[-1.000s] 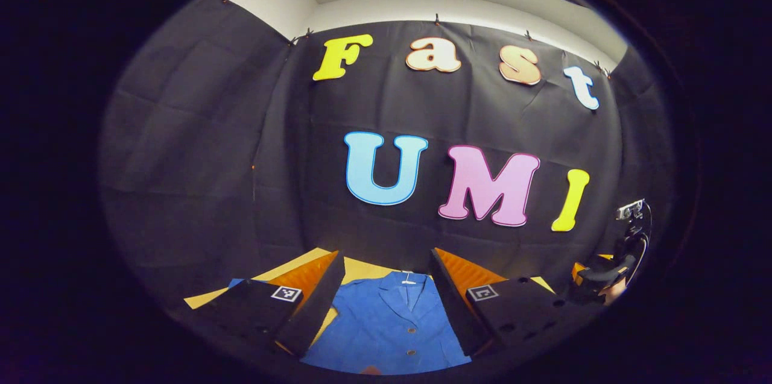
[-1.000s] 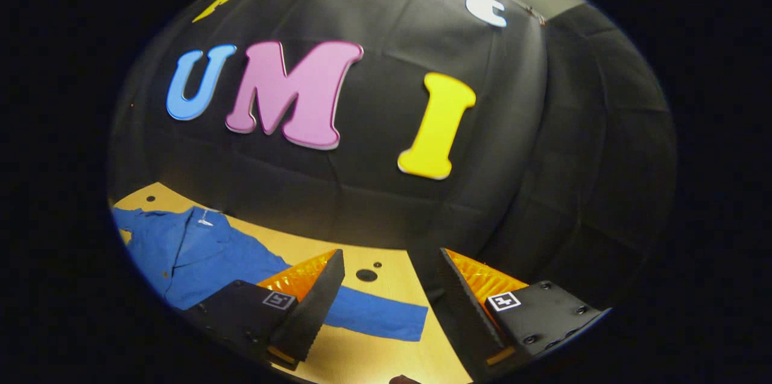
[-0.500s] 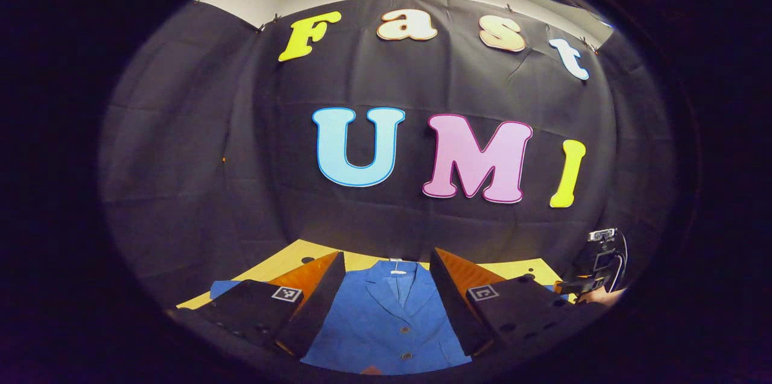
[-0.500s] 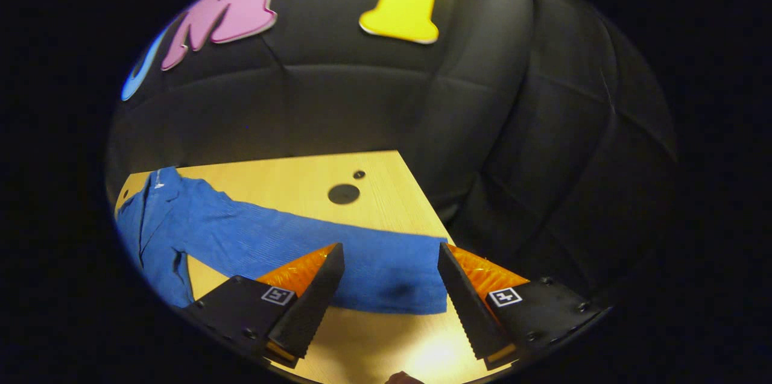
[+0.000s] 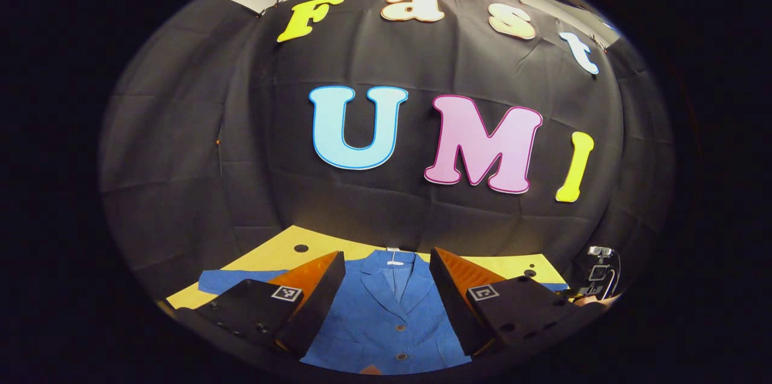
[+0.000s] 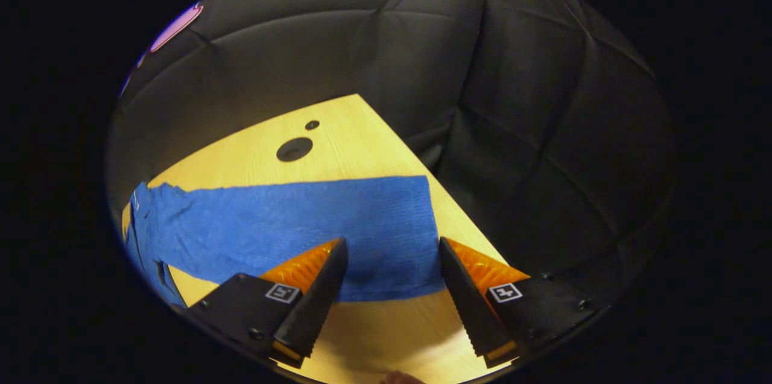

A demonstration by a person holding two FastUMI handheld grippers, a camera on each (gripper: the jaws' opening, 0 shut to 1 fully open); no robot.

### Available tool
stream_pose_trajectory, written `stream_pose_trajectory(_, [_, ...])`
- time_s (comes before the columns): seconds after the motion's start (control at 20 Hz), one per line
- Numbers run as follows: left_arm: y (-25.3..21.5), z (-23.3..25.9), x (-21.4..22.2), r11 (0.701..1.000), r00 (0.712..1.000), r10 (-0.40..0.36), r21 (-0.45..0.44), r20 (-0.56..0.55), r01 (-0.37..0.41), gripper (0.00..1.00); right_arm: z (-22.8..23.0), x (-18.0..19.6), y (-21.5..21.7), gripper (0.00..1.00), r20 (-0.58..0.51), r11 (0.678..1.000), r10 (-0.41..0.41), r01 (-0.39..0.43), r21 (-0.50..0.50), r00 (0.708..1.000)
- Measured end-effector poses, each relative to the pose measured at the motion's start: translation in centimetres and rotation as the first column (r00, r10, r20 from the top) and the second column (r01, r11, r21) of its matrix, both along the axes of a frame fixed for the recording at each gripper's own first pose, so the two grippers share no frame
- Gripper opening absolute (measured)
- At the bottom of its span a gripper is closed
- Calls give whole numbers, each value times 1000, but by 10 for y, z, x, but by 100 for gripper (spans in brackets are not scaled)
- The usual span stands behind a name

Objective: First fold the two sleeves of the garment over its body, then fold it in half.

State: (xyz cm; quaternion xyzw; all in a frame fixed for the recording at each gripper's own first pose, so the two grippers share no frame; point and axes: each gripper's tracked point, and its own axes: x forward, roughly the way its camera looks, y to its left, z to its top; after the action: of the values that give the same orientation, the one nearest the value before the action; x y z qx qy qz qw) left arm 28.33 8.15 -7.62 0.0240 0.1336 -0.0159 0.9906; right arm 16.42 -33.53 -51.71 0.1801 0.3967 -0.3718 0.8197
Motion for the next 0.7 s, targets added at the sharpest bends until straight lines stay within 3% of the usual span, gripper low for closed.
stream_pose_trajectory(0.05, [-2, 0, 2, 1000, 1000, -9, 6, 1, 9, 82, 2, 1, -1, 98, 5, 1000, 1, -1, -10, 1000])
stream_pose_trajectory(0.1, [-4, -3, 3, 1000, 1000, -14, 11, -2, 14, 82, 4, 1, 0, 89, 4, 1000, 11, -11, -14, 1000])
stream_pose_trajectory(0.15, [-6, -7, 5, 1000, 1000, -17, 11, -10, 17, 82, 4, 1, 0, 98, 5, 1000, 21, -21, -21, 1000])
stream_pose_trajectory(0.35, [-14, -18, 7, 999, 999, -28, -28, -39, 27, 82, 7, -1, 1, 98, 21, 1000, 17, -16, -13, 1000])
stream_pose_trajectory(0.4, [-14, -17, 6, 999, 999, -28, -26, -37, 28, 82, 7, 0, 0, 90, 28, 1000, 20, -19, -8, 999])
stream_pose_trajectory(0.45, [-13, -17, 6, 999, 999, -28, -22, -34, 27, 82, 7, 0, 2, 95, 35, 1000, 29, -29, 5, 999])
stream_pose_trajectory(0.7, [-4, -29, -7, 1000, 997, -2, 3, -73, 2, 82, 10, 8, 14, 26, 59, 997, 10, -14, 71, 998])
